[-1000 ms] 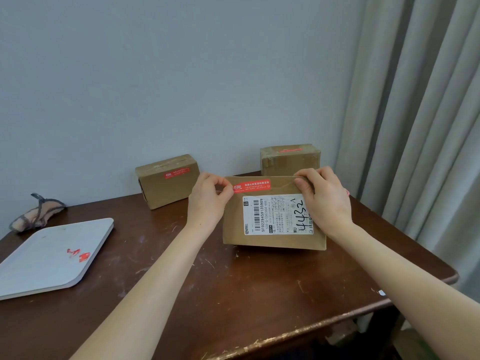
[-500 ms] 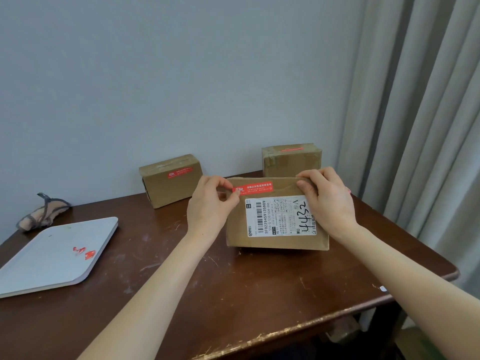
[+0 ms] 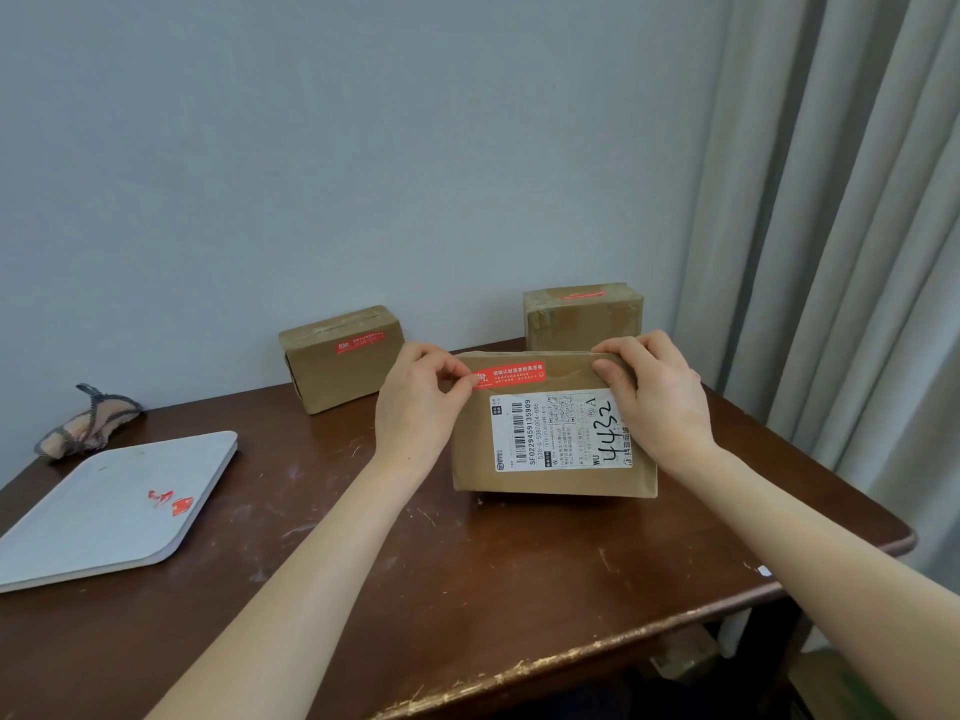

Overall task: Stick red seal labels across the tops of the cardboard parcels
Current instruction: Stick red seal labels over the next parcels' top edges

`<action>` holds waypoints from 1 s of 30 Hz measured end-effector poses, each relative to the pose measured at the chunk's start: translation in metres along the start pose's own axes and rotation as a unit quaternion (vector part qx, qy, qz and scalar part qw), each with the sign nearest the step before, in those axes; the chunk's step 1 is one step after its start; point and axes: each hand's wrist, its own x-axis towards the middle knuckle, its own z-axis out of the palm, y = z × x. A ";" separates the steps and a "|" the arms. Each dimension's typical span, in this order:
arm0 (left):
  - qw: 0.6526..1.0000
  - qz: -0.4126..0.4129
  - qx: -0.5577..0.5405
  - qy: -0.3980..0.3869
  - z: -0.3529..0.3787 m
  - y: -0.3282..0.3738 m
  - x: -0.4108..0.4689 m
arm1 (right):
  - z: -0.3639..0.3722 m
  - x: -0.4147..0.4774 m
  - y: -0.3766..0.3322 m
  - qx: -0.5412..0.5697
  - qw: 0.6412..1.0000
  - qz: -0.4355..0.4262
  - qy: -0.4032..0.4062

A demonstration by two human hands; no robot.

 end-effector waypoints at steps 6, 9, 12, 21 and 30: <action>0.998 -0.024 -0.030 -0.046 -0.006 0.001 0.004 | -0.001 -0.001 -0.001 -0.007 1.000 0.006 -0.009; 0.997 -0.028 -0.017 -0.074 -0.010 0.002 0.007 | -0.002 -0.001 -0.001 -0.007 1.000 0.007 -0.011; 0.994 -0.040 -0.027 -0.096 -0.012 0.001 0.009 | -0.002 -0.002 -0.001 -0.009 1.000 0.008 -0.014; 0.988 -0.056 -0.072 -0.126 -0.019 0.006 0.009 | -0.004 -0.004 -0.002 -0.011 1.000 0.004 -0.014; 0.982 -0.067 -0.093 -0.148 -0.024 0.011 0.007 | -0.005 -0.003 -0.001 0.000 1.000 0.010 -0.021</action>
